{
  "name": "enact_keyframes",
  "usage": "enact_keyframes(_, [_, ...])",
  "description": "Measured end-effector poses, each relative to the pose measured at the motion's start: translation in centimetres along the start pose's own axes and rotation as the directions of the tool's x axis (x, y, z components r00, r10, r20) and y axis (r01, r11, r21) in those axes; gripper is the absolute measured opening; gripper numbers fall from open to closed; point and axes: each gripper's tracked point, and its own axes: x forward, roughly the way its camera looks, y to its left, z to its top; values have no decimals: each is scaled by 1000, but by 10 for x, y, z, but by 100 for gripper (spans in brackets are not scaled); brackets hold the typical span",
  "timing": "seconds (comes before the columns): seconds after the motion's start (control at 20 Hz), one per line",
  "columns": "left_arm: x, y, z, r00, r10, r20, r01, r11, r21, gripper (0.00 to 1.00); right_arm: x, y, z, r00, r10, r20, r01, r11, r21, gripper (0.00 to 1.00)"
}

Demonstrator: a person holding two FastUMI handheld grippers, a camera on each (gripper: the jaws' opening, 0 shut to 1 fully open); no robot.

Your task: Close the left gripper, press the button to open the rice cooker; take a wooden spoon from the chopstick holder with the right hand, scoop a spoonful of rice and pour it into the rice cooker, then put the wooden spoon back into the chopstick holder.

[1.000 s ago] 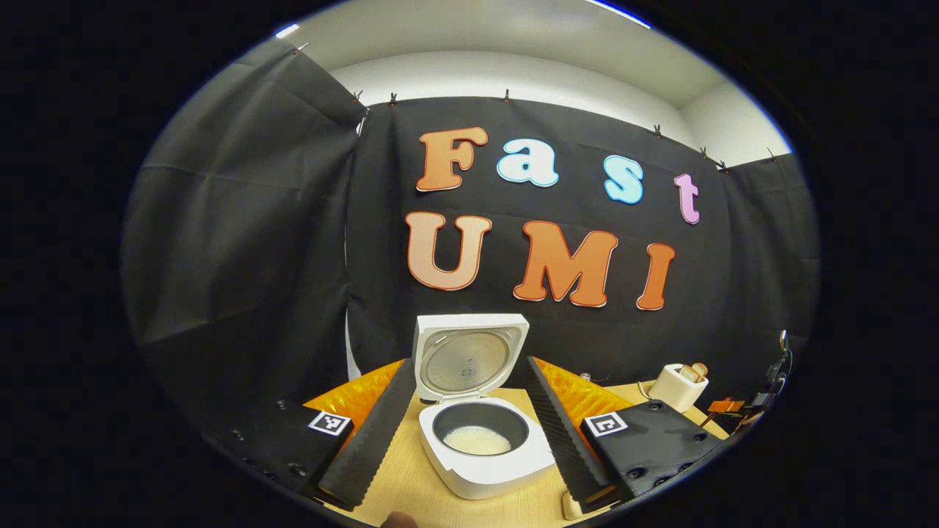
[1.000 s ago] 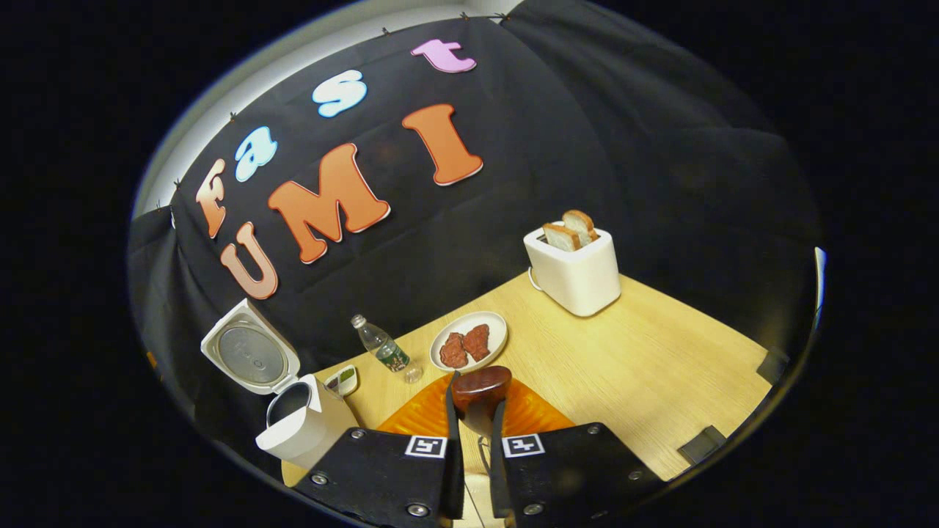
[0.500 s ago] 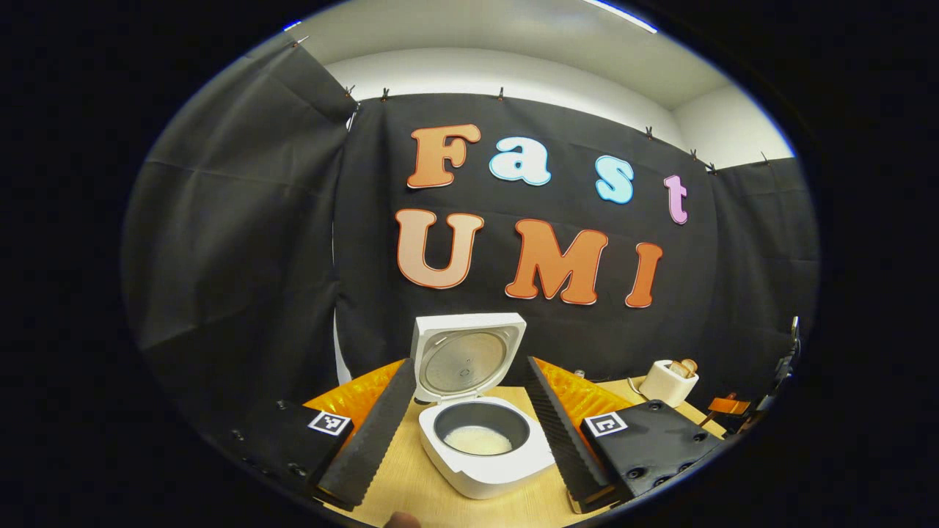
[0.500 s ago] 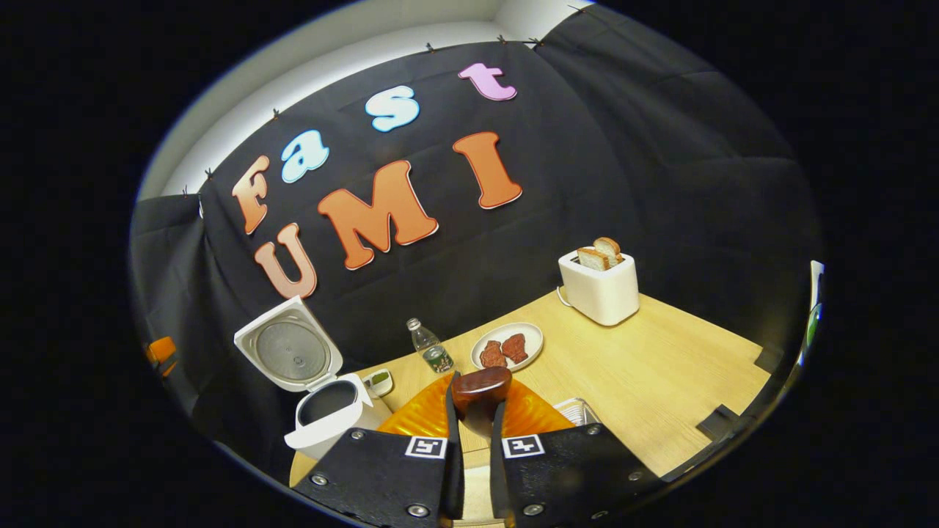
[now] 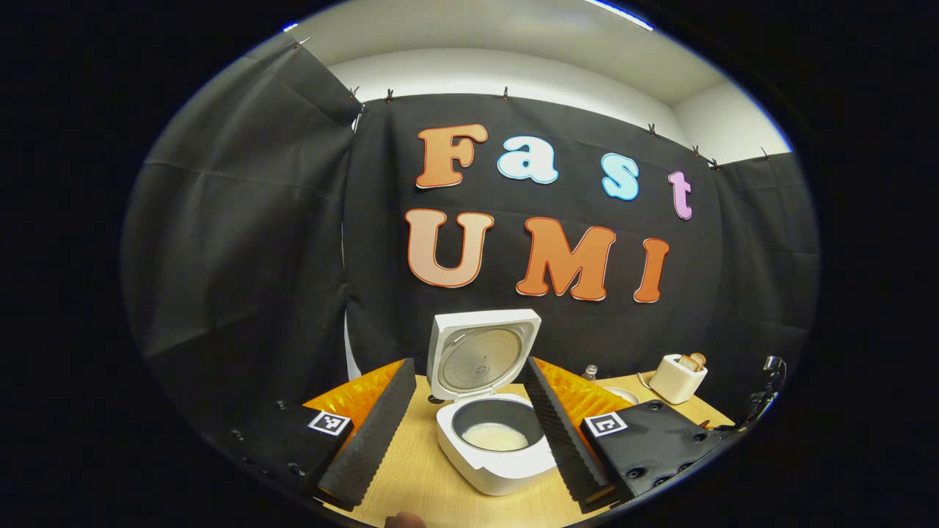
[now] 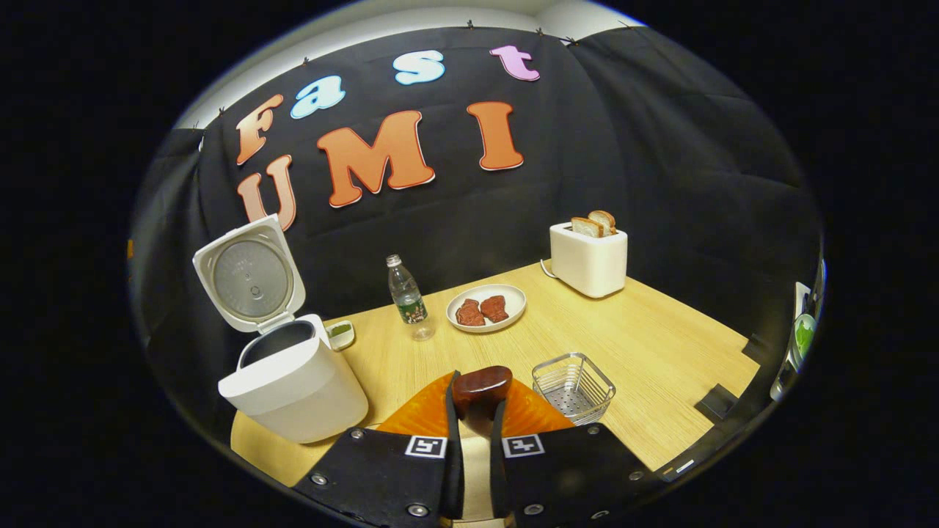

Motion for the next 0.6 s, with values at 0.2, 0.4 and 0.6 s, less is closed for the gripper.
enact_keyframes(0.2, [-3, 6, -1, 1000, 7, -2, -7, 1000, 21, 100, 12, 4, -12, 999, -36, 18, 36, 999, -23, 13])
enact_keyframes(0.4, [-8, 13, -7, 1000, 16, -12, -15, 1000, 21, 100, 19, 17, -21, 1000, -21, 15, 21, 1000, 21, 13])
enact_keyframes(0.6, [-9, 29, -13, 999, 42, -32, -42, 999, 2, 100, 21, 37, -28, 1000, 31, -3, -30, 978, 207, 13])
